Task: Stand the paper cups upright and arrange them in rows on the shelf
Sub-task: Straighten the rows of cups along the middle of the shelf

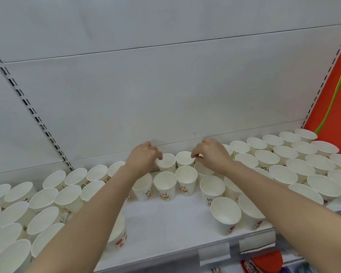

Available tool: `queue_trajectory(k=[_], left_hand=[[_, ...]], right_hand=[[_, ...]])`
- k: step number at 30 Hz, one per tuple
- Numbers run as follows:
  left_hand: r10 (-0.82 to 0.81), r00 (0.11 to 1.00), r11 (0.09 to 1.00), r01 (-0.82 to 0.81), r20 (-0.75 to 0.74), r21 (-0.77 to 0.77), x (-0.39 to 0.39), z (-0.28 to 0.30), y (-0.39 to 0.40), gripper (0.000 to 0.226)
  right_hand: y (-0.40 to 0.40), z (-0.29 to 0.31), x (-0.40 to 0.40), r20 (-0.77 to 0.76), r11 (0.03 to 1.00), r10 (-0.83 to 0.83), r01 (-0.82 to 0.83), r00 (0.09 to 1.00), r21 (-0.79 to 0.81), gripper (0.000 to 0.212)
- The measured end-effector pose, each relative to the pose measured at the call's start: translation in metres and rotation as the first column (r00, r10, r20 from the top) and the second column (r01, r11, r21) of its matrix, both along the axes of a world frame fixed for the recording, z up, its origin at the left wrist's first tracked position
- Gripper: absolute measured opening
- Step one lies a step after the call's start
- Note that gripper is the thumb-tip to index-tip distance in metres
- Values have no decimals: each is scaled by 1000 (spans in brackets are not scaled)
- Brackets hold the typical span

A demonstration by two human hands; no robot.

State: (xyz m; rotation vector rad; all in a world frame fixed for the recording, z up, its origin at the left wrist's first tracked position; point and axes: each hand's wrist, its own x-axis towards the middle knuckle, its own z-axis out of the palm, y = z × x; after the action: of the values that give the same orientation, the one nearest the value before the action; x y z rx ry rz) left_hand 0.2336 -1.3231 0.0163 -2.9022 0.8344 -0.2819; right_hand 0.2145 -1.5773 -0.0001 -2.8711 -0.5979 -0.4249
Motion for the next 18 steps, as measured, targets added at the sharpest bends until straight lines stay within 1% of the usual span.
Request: queue_trajectory(k=[2, 3, 6, 9, 11, 14, 16, 18], left_hand=[[-69, 997, 991, 73, -39, 110, 9, -4, -6, 27], [-87, 995, 986, 94, -58, 140, 11, -6, -7, 23], [-102, 993, 984, 109, -58, 142, 13, -12, -6, 16], [-119, 993, 983, 120, -18, 139, 11, -14, -5, 15], [-96, 995, 987, 99, -31, 128, 7, -14, -4, 16], [-46, 993, 998, 51, -105, 44, 3, -14, -3, 18], [-16, 992, 997, 6, -128, -71, -4, -10, -3, 23], [5, 994, 976, -29, -113, -215, -15, -3, 0, 22]], right_hand=[[-1, 1, 11, -86, 996, 8, -16, 996, -86, 20], [-1, 0, 14, -118, 993, 18, -31, 993, -114, 22], [4, -3, 19, -144, 987, 24, -47, 989, -156, 24], [8, -6, 22, -135, 986, 38, -59, 990, -154, 23], [12, -8, 24, -147, 988, 44, -64, 988, -140, 24], [16, -11, 27, -182, 990, 49, -72, 982, -123, 28], [14, -11, 26, -191, 994, 49, -67, 980, -88, 28], [11, -8, 19, -155, 998, 56, -58, 986, -7, 25]])
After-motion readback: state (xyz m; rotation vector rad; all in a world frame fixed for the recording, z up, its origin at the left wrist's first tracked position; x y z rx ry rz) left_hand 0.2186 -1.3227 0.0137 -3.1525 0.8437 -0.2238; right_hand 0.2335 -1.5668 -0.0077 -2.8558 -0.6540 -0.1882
